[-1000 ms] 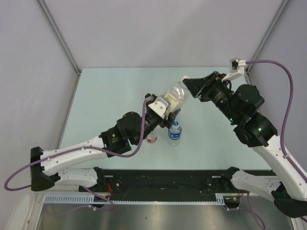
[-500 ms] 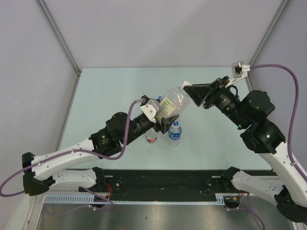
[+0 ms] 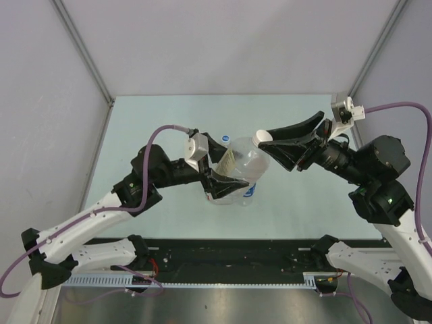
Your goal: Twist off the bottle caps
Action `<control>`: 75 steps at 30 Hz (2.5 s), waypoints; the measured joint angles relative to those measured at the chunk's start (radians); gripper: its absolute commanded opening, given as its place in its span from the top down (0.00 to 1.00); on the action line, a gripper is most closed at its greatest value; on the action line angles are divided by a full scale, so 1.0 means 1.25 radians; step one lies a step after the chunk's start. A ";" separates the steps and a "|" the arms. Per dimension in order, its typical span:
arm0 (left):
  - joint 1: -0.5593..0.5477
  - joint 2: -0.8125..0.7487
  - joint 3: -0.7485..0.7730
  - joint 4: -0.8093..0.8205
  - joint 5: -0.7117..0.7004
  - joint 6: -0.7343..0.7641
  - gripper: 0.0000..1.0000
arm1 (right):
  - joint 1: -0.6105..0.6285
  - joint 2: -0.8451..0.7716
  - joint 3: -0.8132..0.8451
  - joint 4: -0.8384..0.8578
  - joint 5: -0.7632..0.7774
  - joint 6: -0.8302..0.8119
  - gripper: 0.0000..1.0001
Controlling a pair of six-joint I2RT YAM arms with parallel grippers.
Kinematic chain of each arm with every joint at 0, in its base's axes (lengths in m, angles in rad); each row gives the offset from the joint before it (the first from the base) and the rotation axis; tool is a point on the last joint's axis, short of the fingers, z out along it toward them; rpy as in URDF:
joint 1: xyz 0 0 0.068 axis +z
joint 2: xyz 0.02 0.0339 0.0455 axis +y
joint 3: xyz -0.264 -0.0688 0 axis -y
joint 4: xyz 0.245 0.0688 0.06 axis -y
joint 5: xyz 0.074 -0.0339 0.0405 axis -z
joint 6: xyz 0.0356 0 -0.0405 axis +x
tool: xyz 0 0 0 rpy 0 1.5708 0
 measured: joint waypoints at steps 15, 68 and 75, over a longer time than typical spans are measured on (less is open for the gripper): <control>0.073 0.059 0.025 0.101 0.455 -0.186 1.00 | -0.002 -0.029 0.000 0.043 -0.312 -0.087 1.00; -0.167 0.071 0.056 -0.079 -0.599 0.172 1.00 | -0.063 -0.086 -0.048 -0.032 0.224 0.171 0.00; -0.260 0.131 0.056 -0.031 -0.788 0.267 1.00 | -0.036 -0.046 -0.049 -0.033 0.297 0.225 0.02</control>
